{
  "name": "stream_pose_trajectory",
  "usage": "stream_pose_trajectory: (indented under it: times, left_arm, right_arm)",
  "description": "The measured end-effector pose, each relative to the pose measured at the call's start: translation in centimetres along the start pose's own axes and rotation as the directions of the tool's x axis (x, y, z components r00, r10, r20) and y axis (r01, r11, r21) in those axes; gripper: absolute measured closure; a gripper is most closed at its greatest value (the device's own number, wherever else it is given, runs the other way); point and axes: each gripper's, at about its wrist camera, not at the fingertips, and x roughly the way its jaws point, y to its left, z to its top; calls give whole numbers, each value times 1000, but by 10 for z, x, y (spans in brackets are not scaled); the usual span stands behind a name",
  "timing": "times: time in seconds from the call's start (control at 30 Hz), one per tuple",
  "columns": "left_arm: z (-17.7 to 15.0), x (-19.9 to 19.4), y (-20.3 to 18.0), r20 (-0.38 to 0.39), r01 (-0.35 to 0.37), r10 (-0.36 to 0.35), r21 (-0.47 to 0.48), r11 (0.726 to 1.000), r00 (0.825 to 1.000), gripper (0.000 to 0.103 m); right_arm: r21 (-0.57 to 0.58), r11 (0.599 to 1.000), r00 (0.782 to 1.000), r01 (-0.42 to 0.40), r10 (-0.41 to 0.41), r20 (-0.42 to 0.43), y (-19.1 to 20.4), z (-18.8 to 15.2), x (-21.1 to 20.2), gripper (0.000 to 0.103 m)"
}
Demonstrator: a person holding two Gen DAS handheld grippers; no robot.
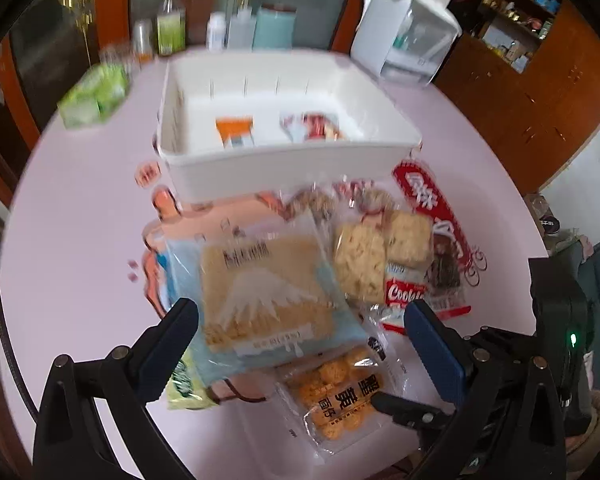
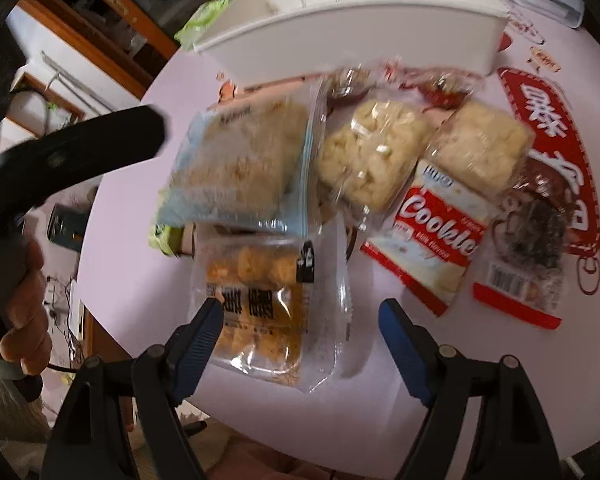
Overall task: Organize snacks
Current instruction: 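Move left tool onto blue-white bread bag while right tool approaches orange cookie-ball pack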
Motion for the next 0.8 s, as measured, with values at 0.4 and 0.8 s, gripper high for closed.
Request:
stream_pose_trajectory:
  times: [0.4,0.8]
  left_arm:
    - [-3,67,12,-140,-57,48,-59,997,989,1]
    - [9,99,-4,-177,-229,229,23,973,957,0]
  right_arm:
    - [-98,995,998,-25,20,-54,9,0,23,23]
    - [-150,986,993,-70,56,-100,19,14,40,27]
